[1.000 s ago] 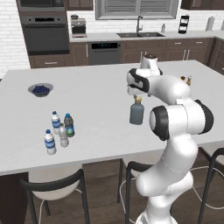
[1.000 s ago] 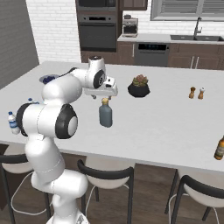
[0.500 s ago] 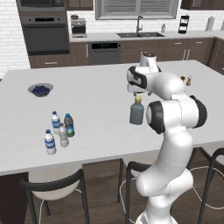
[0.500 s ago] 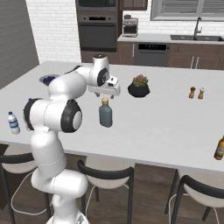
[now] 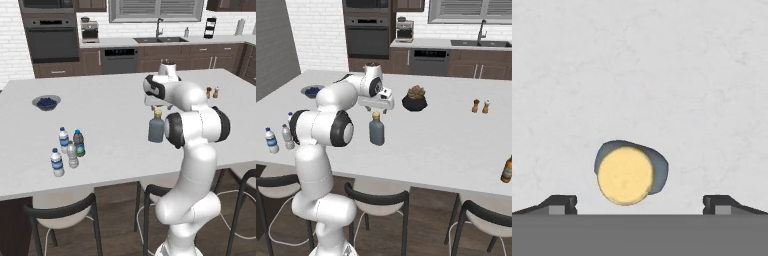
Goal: Move the plastic bottles in the middle to the plastics group, and the glass bottles in the middle to the glass group.
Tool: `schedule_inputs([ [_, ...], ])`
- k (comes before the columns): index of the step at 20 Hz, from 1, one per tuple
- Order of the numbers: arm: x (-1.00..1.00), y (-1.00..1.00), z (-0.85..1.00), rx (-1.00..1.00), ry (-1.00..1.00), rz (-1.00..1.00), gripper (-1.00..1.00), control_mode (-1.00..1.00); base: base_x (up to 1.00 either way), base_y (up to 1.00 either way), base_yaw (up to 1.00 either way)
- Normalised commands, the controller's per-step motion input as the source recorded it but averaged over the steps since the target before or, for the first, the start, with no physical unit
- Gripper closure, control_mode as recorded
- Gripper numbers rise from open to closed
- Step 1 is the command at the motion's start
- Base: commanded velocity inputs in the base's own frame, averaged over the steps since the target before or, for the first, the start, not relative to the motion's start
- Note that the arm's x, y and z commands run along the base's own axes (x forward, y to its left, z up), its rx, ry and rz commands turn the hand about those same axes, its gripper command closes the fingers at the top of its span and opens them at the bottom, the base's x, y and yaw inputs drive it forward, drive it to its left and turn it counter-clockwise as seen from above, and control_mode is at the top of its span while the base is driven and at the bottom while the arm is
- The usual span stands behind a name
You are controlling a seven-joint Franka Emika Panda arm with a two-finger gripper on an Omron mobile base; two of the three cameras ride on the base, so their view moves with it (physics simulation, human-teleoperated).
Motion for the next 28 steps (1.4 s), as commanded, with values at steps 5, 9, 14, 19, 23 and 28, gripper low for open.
schedule_inputs([
  [5,0.06,0.0,-0.04,0.02,0.05,0.0,-1.0,-1.0,0.0,0.0,0.0],
  [9,0.0,0.0,-0.05,0.02,0.05,0.0,-1.0,-1.0,0.0,0.0,0.0],
  [14,0.0,0.0,-0.24,0.02,0.05,0.0,-1.0,-1.0,0.0,0.0,0.0],
  [19,0.0,0.0,-0.2,0.0,0.02,0.0,-1.0,-1.0,0.0,0.0,0.0],
  [23,0.0,0.0,-0.01,0.0,0.0,0.0,-1.0,-1.0,0.0,0.0,0.0],
  [28,0.0,0.03,-0.15,0.0,0.0,0.0,-1.0,-1.0,0.0,0.0,0.0],
])
